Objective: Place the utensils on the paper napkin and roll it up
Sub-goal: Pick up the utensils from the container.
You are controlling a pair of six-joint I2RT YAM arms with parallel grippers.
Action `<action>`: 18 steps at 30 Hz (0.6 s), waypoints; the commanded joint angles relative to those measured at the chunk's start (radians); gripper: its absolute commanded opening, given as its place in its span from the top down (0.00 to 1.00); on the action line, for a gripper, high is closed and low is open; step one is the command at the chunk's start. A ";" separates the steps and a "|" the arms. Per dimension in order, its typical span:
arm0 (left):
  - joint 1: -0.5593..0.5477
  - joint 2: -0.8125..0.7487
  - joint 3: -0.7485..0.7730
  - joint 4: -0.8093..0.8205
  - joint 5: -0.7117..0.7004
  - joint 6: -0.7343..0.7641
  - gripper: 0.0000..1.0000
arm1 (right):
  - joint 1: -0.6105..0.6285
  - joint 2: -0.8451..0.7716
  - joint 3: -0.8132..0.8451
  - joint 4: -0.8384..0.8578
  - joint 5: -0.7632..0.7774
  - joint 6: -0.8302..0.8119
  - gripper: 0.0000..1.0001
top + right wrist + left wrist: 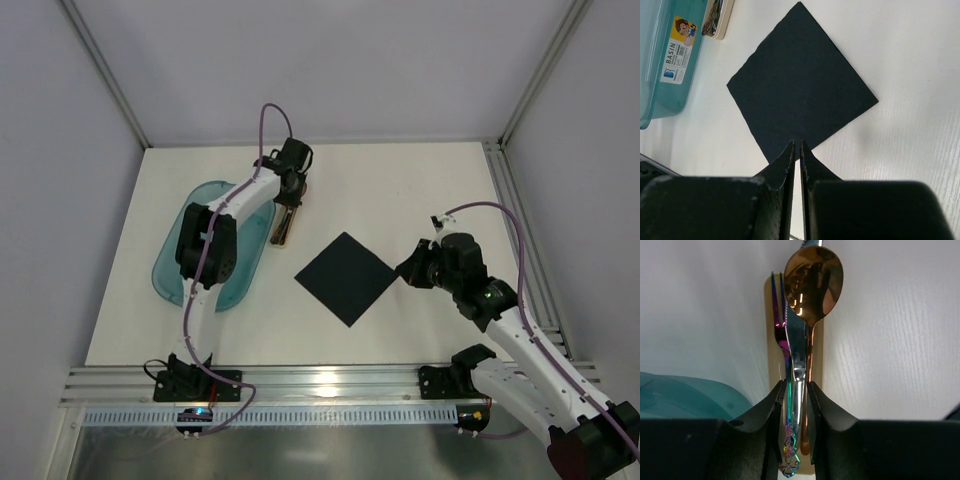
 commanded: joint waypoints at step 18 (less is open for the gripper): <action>-0.009 0.054 -0.053 0.106 0.031 0.018 0.70 | 0.006 -0.034 -0.009 -0.004 0.032 -0.010 0.92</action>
